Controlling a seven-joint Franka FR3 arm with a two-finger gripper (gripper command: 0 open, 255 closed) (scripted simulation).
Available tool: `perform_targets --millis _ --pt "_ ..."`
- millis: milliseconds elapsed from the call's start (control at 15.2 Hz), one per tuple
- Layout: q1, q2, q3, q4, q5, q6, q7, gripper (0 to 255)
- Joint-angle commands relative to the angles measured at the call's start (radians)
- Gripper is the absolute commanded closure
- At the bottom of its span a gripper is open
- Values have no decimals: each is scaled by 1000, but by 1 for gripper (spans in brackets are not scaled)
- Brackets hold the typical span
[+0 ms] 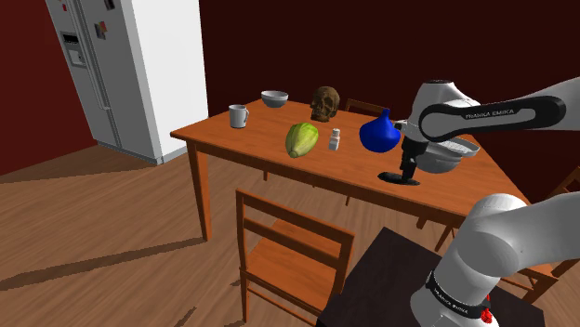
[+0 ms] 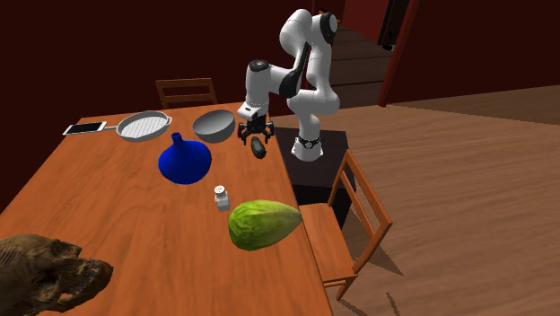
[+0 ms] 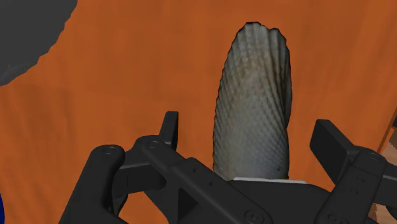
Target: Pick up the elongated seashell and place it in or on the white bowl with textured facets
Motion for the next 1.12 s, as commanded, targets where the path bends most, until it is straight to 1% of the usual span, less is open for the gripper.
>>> perform_targets --millis 0,198,264,858,1056 --pt "0 1 -1 0 0 1 0 0" --pt "0 1 -1 0 0 1 0 0" --pt "0 1 -1 0 0 1 0 255" --pt "0 1 -1 0 0 1 0 255" --pt "4 -16 17 29 17 -45 -6 255"
